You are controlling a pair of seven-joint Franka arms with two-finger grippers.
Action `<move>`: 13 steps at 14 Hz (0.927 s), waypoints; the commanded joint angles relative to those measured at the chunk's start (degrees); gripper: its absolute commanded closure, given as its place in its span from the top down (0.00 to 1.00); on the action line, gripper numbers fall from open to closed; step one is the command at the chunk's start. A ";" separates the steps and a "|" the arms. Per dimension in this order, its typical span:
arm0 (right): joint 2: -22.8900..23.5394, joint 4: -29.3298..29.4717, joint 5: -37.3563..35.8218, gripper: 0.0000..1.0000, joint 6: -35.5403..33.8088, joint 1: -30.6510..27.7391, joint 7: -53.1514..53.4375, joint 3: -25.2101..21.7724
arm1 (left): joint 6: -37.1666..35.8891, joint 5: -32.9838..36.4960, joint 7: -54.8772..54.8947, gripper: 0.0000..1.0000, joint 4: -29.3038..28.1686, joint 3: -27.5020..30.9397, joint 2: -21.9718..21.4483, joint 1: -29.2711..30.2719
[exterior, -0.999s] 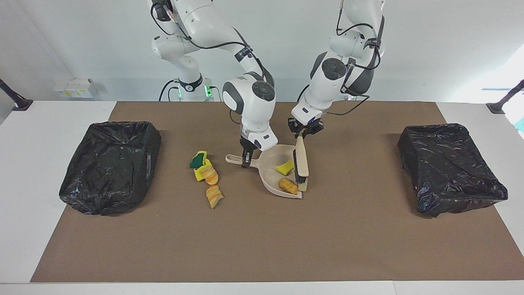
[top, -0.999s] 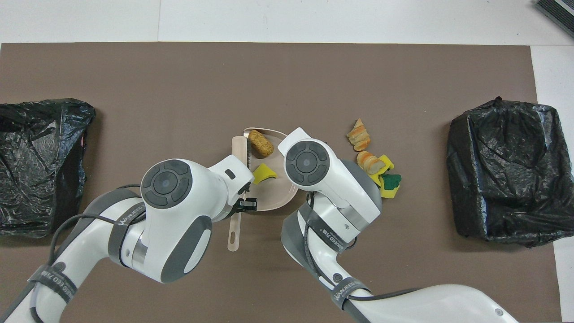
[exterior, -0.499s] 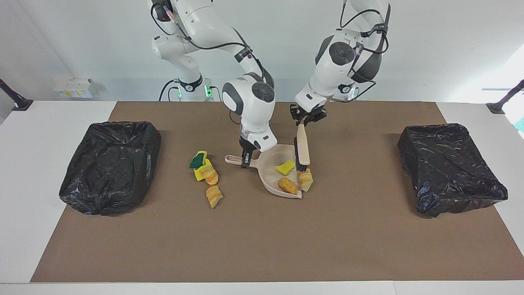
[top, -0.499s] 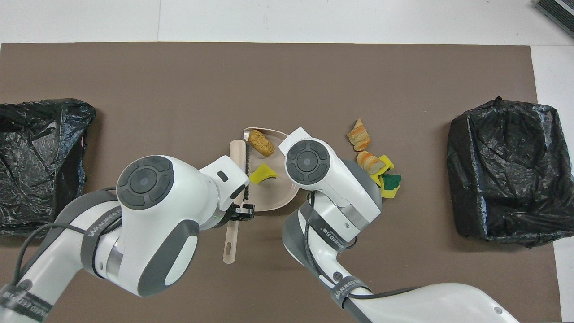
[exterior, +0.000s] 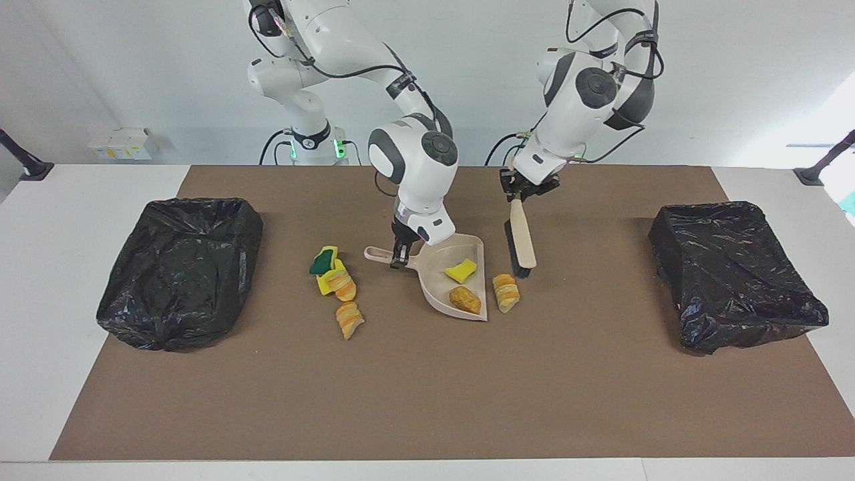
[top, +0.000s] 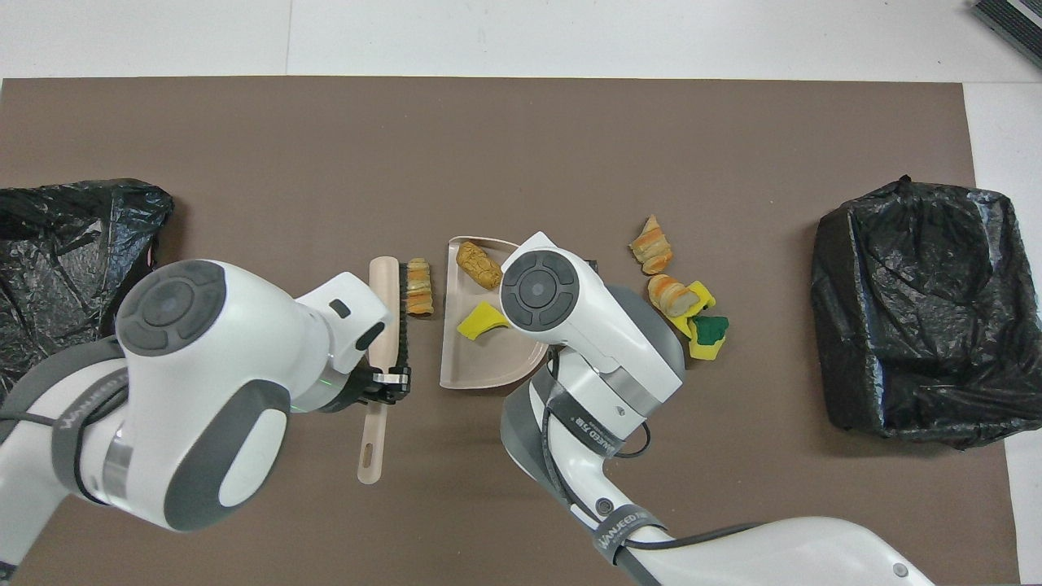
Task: Sweep and dump trash in bin
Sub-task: 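Sweep the remaining pieces into the dustpan with the left gripper's brush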
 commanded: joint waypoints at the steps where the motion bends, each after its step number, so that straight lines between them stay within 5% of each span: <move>1: 1.00 1.80 -3.58 0.00 -3.62 0.47 1.63 0.45 | 3.35 -0.45 5.28 0.00 -1.60 -0.44 3.54 2.22; 5: 1.26 1.98 -3.59 0.00 -3.81 -0.32 -2.22 0.54 | 11.79 -0.36 8.28 0.00 -5.30 -0.44 6.00 0.38; 13: 1.96 1.45 -0.26 0.00 0.23 -0.58 -3.12 0.54 | 10.57 -0.54 7.49 0.00 -5.39 -0.79 5.39 -9.72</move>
